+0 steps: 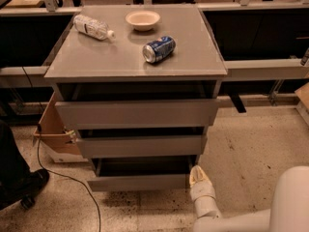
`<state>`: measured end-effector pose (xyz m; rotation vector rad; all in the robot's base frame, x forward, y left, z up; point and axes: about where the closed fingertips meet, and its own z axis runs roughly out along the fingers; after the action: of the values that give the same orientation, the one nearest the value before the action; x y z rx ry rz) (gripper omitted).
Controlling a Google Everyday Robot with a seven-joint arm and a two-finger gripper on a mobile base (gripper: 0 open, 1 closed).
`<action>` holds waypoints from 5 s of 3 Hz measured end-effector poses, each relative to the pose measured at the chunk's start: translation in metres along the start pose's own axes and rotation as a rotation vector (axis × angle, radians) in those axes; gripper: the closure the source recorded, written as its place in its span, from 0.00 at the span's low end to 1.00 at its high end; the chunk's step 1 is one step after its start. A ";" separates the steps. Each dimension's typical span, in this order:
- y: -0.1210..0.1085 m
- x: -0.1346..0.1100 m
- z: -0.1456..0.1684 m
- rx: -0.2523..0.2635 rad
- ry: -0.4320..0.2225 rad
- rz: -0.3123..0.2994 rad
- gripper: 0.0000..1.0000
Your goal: Close bottom drawer
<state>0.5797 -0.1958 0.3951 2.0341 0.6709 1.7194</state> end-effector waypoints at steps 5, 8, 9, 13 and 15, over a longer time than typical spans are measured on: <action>-0.060 -0.070 0.007 0.517 -0.217 -0.234 1.00; -0.142 -0.156 0.012 0.472 -0.330 -0.174 1.00; -0.155 -0.153 0.035 0.429 -0.312 -0.156 1.00; -0.186 -0.115 0.090 0.370 -0.217 -0.121 1.00; -0.202 -0.088 0.113 0.342 -0.126 -0.075 1.00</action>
Offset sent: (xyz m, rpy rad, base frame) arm -0.0078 0.0128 -0.0168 -0.1225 0.2138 0.2701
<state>0.6583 -0.0833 0.1889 2.2859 1.0443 1.5001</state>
